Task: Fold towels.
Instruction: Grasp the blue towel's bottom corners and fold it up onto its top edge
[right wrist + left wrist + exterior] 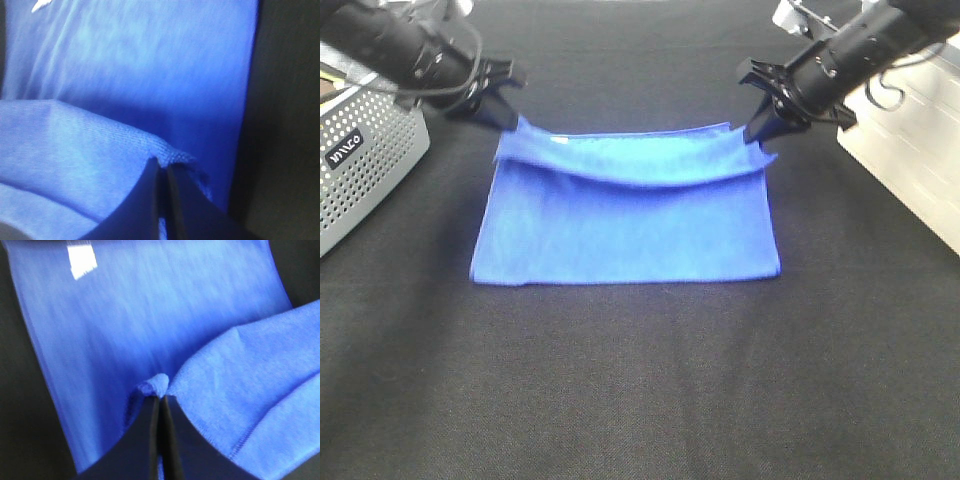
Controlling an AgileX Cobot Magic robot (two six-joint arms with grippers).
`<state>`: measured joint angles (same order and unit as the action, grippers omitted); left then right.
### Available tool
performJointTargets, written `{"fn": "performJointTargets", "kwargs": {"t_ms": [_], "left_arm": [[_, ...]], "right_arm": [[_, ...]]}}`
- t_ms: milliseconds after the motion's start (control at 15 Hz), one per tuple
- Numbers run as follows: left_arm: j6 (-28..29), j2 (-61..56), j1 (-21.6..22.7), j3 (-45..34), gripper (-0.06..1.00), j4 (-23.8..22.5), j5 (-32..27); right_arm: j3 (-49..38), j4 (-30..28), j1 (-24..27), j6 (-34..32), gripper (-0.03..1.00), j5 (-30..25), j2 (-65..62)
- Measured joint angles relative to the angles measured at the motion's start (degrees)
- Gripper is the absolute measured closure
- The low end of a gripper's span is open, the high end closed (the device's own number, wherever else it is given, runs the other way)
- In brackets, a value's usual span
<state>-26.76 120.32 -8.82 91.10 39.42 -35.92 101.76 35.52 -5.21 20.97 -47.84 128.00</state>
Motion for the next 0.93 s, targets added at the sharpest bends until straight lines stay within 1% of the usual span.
{"fn": "performJointTargets", "kwargs": {"t_ms": [67, 200, 333, 467, 600, 667, 733, 867, 933], "left_arm": [[0.0, 2.7, 0.0, 4.5, 0.94, -1.2, 2.2], [0.0, 6.5, 0.0, 8.9, 0.94, -2.0, 6.3], [0.0, 9.4, 0.0, 11.2, 0.94, -2.5, 11.5], [-0.1, 11.7, 0.0, 11.7, 0.94, -2.6, 17.4], [-0.9, 14.4, 0.0, 11.7, 0.94, -2.6, 24.5], [-0.9, 15.8, 0.0, 12.2, 0.94, -2.6, 26.6], [-0.9, 17.1, -0.3, 13.1, 0.94, -2.6, 27.4], [-1.0, 19.3, -1.0, 15.1, 0.94, -2.6, 27.2], [-1.0, 19.5, -1.3, 15.2, 0.92, -2.6, 27.2]], "right_arm": [[6.8, -2.2, 0.0, -1.3, 0.97, 0.0, 4.0], [14.7, -3.1, 0.6, -2.2, 0.97, -0.1, 8.6], [20.7, -3.3, 1.1, -2.2, 0.97, 0.5, 12.5], [25.7, -3.5, 1.3, -1.8, 0.97, 2.1, 16.0], [29.0, -2.9, 1.3, 0.3, 0.97, 5.2, 19.8], [29.2, -2.2, 1.3, 0.9, 0.97, 6.5, 20.8], [29.3, -1.9, 1.3, 0.9, 0.97, 7.4, 21.6], [29.4, -1.6, 1.3, 1.2, 0.97, 8.4, 23.1], [29.4, -1.5, 1.3, 1.2, 0.95, 9.1, 23.6]]}}
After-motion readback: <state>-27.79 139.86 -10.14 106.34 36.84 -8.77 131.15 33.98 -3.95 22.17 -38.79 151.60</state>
